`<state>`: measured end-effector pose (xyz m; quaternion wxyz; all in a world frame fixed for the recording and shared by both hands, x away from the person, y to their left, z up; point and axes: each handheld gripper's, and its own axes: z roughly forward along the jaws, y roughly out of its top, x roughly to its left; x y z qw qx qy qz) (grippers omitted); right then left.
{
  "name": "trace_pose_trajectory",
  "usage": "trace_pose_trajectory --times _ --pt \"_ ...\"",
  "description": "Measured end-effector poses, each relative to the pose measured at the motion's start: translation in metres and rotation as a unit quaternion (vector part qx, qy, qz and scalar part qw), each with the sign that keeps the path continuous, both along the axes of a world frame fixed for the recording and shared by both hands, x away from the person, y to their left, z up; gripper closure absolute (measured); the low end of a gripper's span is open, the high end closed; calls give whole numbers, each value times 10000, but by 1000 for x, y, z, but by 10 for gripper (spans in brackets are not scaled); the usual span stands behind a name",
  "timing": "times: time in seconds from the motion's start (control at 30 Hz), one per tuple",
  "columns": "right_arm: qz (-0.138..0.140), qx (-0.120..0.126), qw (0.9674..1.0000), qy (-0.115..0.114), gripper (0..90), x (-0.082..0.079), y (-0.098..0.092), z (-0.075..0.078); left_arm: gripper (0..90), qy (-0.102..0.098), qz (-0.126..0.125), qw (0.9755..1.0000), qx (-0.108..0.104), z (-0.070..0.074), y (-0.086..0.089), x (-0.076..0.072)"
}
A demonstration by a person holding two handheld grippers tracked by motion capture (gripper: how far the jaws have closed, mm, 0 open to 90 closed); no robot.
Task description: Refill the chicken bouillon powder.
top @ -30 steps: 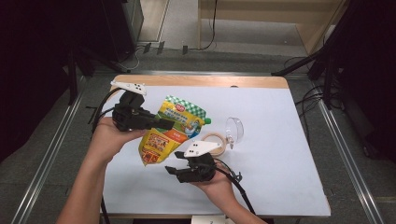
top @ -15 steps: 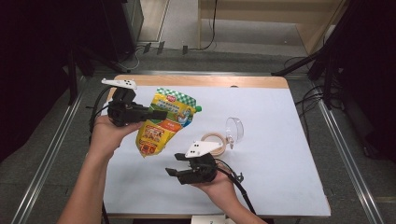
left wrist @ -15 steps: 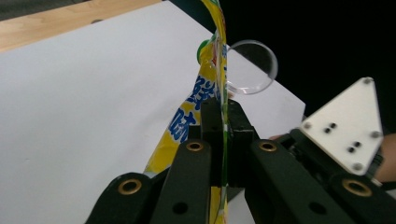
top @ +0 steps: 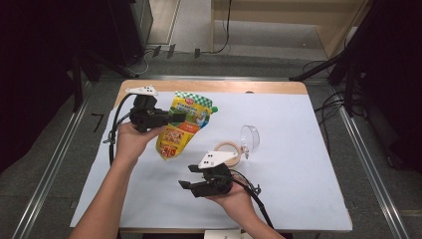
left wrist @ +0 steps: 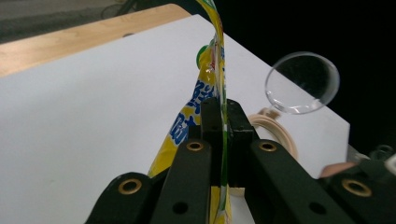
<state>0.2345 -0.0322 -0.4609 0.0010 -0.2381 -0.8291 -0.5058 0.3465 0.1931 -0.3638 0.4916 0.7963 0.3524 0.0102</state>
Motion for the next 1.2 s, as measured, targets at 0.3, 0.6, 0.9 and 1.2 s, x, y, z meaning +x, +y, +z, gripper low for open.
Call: trace_pose_trajectory --times 0.3,0.6,0.9,1.2 --pt "-113 10 9999 -16 426 2 -6 0 899 26 110 9998 149 -20 -6 11" --pt "-152 44 9999 -27 426 3 -8 2 896 144 13 9995 276 -28 -7 12" --pt "-151 49 9999 -47 426 3 -9 2 894 188 28 9997 166 -29 3 10" --pt "-160 61 9998 -68 427 5 -11 4 887 327 61 9994 38 -28 19 6"
